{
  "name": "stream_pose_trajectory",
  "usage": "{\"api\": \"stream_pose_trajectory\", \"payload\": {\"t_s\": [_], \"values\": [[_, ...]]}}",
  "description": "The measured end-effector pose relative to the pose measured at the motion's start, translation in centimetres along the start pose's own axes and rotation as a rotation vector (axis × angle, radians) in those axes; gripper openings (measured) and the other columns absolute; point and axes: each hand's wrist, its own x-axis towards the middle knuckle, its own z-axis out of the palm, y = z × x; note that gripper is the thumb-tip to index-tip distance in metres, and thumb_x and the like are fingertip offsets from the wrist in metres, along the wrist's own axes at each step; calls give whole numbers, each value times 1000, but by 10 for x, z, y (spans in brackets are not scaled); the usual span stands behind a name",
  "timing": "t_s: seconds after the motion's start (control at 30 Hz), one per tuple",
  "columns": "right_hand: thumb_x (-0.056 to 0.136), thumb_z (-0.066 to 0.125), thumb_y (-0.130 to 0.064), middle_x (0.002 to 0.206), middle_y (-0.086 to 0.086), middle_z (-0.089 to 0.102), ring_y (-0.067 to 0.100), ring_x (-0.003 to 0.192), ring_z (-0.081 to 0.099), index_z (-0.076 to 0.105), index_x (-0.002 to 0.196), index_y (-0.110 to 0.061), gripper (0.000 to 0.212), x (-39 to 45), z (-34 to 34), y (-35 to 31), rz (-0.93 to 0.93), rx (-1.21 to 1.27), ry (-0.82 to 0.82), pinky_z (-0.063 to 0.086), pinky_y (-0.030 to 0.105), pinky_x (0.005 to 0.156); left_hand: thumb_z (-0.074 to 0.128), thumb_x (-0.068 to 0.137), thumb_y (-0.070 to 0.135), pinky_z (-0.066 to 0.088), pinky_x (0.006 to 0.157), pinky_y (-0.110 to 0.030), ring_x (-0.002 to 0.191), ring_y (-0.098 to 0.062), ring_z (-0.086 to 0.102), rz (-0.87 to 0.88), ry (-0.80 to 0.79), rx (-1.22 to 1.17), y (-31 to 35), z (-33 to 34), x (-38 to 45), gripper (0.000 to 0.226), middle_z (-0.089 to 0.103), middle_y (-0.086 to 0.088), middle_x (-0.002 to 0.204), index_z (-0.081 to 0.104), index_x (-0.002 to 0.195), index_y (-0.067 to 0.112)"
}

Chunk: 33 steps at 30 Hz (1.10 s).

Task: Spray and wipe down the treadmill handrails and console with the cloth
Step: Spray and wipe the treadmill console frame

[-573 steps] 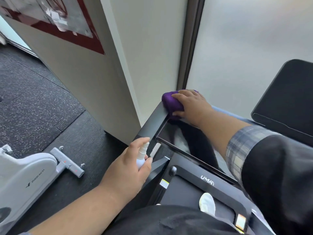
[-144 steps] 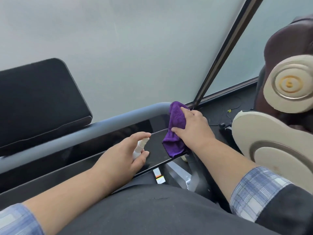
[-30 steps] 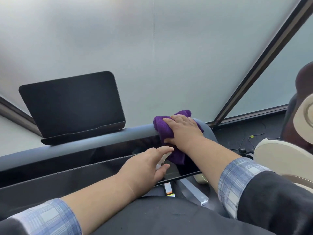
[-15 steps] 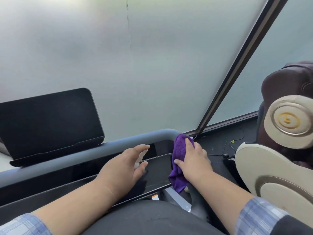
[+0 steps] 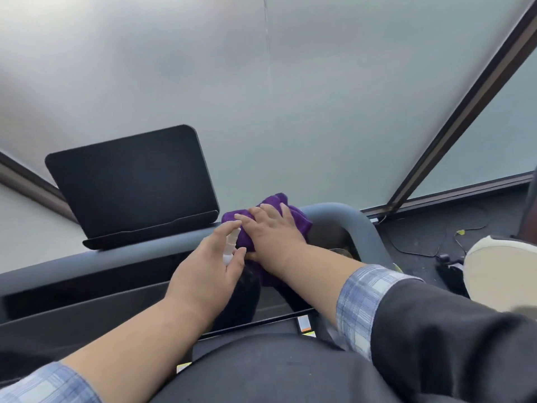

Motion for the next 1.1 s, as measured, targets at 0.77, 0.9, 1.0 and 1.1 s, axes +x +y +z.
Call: {"api": "stream_pose_trajectory", "payload": {"t_s": [0.77,0.9,1.0,1.1], "values": [[77,74,-54,135,3,48,27,121,48,18,155,-28,99,-214,4,75,866,277,124,42,38,100,47,96,48,52,75,-34,93,-16,63,403,-305,-11,73,54,15,44,58,13,126,23,133,56],[80,72,-54,128,-2,49,24,117,47,20,154,-29,94,-231,9,67,889,282,165,45,36,94,47,95,50,51,73,-34,90,-16,62,420,-324,-15,70,53,17,45,58,13,123,22,133,57],[81,71,-58,129,2,50,25,118,49,22,153,-25,93,-209,5,72,896,248,197,46,36,94,44,93,52,49,73,-33,91,-15,62,404,-318,-29,59,45,19,45,59,15,120,21,131,58],[80,70,-62,134,8,51,29,122,50,25,152,-21,94,-169,-5,85,852,244,214,41,38,102,43,91,53,43,67,-30,82,-13,59,369,-278,-41,43,34,16,45,59,15,113,25,131,56]]}}
